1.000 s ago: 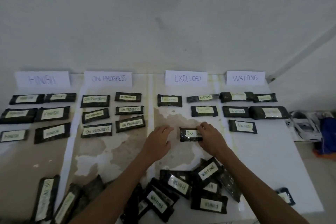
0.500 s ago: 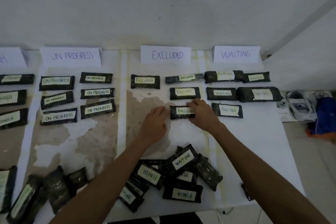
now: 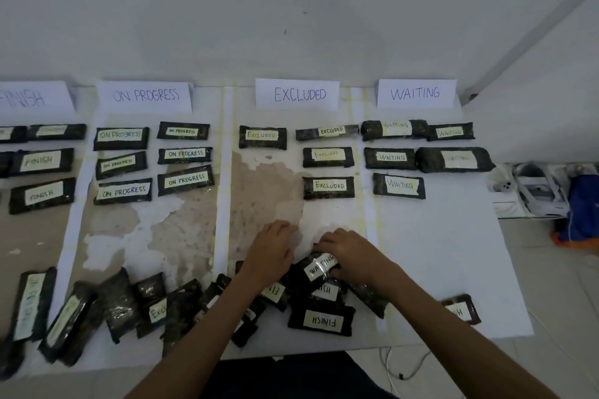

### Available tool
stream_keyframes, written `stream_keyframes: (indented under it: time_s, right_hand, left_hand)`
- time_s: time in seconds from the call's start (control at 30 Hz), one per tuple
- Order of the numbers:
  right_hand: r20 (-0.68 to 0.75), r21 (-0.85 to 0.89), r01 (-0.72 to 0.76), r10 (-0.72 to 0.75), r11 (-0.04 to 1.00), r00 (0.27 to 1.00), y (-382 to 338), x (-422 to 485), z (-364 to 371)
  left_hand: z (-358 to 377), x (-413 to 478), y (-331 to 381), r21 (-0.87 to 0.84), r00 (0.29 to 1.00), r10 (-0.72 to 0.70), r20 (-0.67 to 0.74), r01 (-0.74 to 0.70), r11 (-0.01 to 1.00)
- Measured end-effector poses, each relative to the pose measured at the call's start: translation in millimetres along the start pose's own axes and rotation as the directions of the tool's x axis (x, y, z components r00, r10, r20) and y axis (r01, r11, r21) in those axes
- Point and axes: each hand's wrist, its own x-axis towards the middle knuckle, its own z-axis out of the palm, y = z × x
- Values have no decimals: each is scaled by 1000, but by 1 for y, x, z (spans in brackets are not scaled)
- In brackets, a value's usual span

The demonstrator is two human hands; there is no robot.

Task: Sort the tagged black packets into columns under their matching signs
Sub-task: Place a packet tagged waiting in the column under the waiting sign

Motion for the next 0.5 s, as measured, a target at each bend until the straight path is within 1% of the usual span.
stream_keyframes:
  time_s: [0.1, 0.23, 0.4, 0.47, 0.5]
  right_hand:
    - [-17, -94, 30, -32, 995, 999, -2, 1, 0]
    - [7, -242, 42, -41, 969, 999, -8, 5, 3]
    - [4, -269, 23, -23, 963, 1000, -5, 2, 12]
    - [-42, -198, -15, 7, 980, 999, 0, -4, 9]
    - [-87, -161, -48, 34, 986, 996, 4, -11, 6]
  left_hand:
    - [2, -1, 7, -28, 1000, 15, -12, -15, 999]
    - [2, 8, 18, -42, 999, 31, 12, -30, 999]
    - [2, 19, 28, -38, 999, 38, 16, -38, 999]
    - [1, 23, 33, -52, 999, 53, -9, -53, 997]
    - [1, 26, 36, -59, 998, 59, -28, -61, 996]
